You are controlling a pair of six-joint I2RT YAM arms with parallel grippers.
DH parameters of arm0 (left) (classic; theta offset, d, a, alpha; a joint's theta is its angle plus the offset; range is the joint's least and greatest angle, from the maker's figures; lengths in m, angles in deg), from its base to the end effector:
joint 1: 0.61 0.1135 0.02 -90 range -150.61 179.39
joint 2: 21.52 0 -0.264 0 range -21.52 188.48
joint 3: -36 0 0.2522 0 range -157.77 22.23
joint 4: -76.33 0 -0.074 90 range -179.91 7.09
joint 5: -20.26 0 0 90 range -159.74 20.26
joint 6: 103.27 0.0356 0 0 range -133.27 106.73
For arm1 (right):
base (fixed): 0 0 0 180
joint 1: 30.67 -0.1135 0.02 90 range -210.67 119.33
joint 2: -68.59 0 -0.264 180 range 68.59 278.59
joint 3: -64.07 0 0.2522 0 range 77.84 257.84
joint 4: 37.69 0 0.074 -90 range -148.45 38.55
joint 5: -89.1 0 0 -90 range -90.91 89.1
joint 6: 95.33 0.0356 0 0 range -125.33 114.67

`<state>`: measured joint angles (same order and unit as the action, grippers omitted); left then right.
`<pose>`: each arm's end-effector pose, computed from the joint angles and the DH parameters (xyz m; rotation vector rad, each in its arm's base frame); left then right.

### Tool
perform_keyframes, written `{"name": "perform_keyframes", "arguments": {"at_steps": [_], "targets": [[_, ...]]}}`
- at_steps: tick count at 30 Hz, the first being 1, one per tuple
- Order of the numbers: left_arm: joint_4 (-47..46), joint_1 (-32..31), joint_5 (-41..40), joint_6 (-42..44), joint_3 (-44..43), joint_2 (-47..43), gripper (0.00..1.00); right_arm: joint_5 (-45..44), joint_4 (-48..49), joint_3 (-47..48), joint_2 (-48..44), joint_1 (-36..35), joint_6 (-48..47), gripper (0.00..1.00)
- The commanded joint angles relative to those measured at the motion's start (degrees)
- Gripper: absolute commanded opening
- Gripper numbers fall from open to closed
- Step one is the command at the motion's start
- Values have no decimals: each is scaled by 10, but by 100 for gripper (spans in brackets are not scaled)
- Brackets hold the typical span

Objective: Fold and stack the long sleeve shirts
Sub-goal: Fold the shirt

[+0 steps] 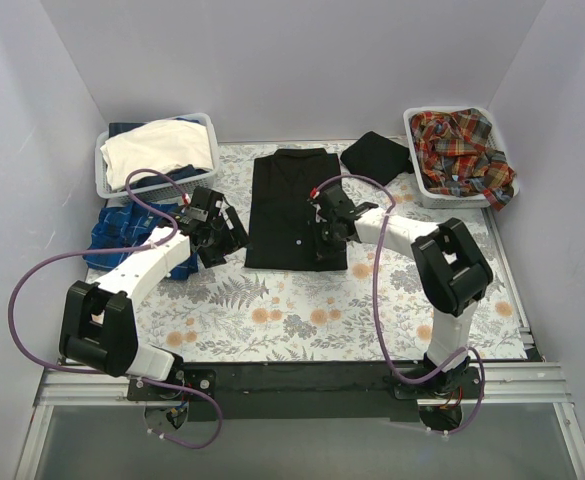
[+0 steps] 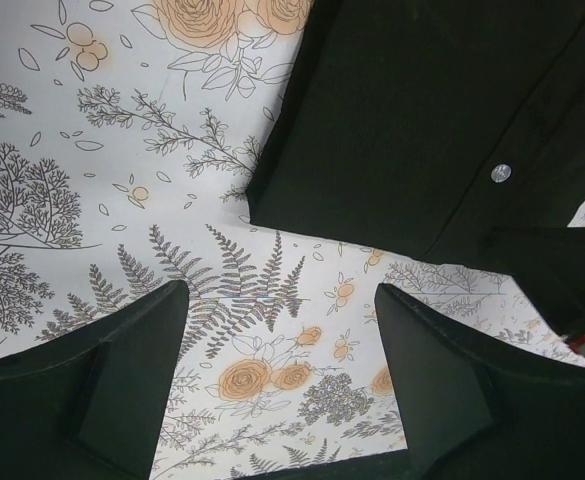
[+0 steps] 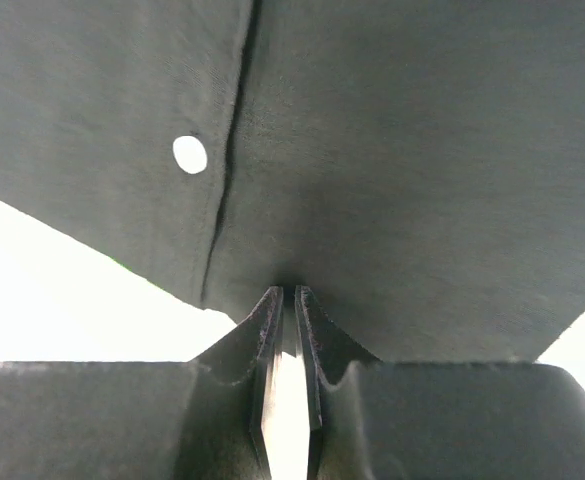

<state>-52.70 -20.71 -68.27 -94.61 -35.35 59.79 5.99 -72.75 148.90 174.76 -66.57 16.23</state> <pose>0.2643 -0.0977 0.2351 -1.4090 2.3987 -0.5809 0.3126 0.2315 0.1842 -0.3765 2.6089 0.5216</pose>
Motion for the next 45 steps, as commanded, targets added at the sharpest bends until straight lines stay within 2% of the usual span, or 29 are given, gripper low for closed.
{"name": "perform_keyframes", "arguments": {"at_steps": [1,6,12,16,19,21,25,28,34,39,45], "targets": [[0,0,-9,2,5,-7,76,8,-15,-15,46,-24,-18,18],[8,0,-28,-2,12,-13,76,-9,-25,-101,36,-59,-3,18],[8,0,-16,-10,40,-20,76,-14,-18,-252,-52,-99,20,18],[-6,-3,42,-25,88,-31,75,-21,-23,-304,-126,-114,39,18],[-28,-10,68,-50,138,-36,75,-29,-25,-302,-168,-114,55,20],[-45,-13,85,-66,158,-35,75,-39,-25,-293,-192,-114,67,27],[-73,-24,133,-94,199,-50,75,-57,-35,-264,-260,-115,83,53],[-105,-31,171,-116,236,-63,75,-88,-56,-263,-293,-114,104,61],[-158,-35,216,-148,288,-104,77,-131,-97,-322,-358,-108,148,66],[-152,-43,212,-148,307,-100,77,-125,-99,-378,-399,-87,175,68],[-133,-55,189,-154,306,-112,76,-111,-67,-407,-401,-73,173,68]]}}
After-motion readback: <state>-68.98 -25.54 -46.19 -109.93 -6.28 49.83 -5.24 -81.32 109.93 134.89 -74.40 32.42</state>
